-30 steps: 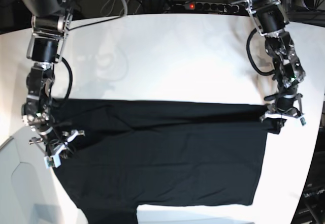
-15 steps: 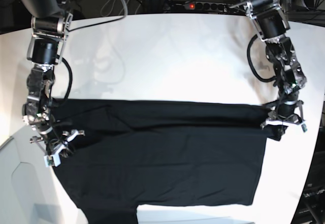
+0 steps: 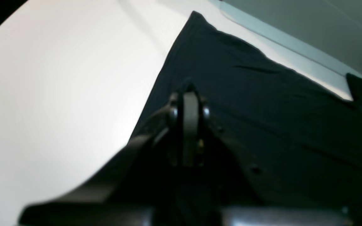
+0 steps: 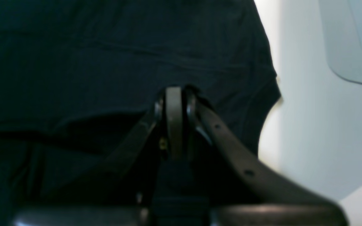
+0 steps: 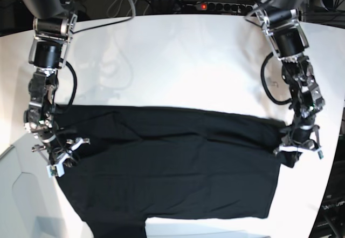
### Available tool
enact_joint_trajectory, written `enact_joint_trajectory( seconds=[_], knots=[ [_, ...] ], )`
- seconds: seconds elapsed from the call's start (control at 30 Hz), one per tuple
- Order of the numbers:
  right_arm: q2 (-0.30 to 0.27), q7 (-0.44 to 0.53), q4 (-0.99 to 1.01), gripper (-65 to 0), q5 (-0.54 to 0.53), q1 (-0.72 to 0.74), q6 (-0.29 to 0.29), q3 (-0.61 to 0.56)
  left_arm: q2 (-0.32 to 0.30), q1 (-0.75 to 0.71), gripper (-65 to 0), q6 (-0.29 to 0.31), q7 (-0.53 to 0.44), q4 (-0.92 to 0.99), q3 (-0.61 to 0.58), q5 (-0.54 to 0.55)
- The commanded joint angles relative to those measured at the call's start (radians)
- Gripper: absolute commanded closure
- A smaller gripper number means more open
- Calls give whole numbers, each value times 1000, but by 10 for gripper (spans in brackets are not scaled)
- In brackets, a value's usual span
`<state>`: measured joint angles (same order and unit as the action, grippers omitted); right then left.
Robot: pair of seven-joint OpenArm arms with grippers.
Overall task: Fold the T-shirt properly
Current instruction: 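Lower the folded shoulder edge onto the shirt body with both grippers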
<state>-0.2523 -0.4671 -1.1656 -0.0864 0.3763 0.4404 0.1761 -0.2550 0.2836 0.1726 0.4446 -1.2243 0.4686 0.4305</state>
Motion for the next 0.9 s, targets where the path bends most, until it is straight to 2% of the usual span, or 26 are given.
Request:
enact_joint_trajectory(
  seconds=[0.0,0.27,0.53,0.63,0.77,0.87],
  knots=[
    [-12,26,-15,0,-13,26,-10,3,-20,22,0,2,-25,15,3,3],
    [-14,29,-15,0,-13,30,-10,7,-46,104,0,8,-30,239,5,3],
    [-14,31,-15,0,-13,34,-10,6,-46,145,-16,3,-30,269,5,3],
    [-14,26,-15,-81,-13,34,-10,3,-48,158,-117,2,-22,269,5,3],
    [-14,32,-20,-231,-13,36,-8,9,-48,150,-309,8,-22,255,5,4],
    [-15,32,-26,-306,-13,37,-8,10,-48,121,-384,8,-22,214,9,9]
  ],
)
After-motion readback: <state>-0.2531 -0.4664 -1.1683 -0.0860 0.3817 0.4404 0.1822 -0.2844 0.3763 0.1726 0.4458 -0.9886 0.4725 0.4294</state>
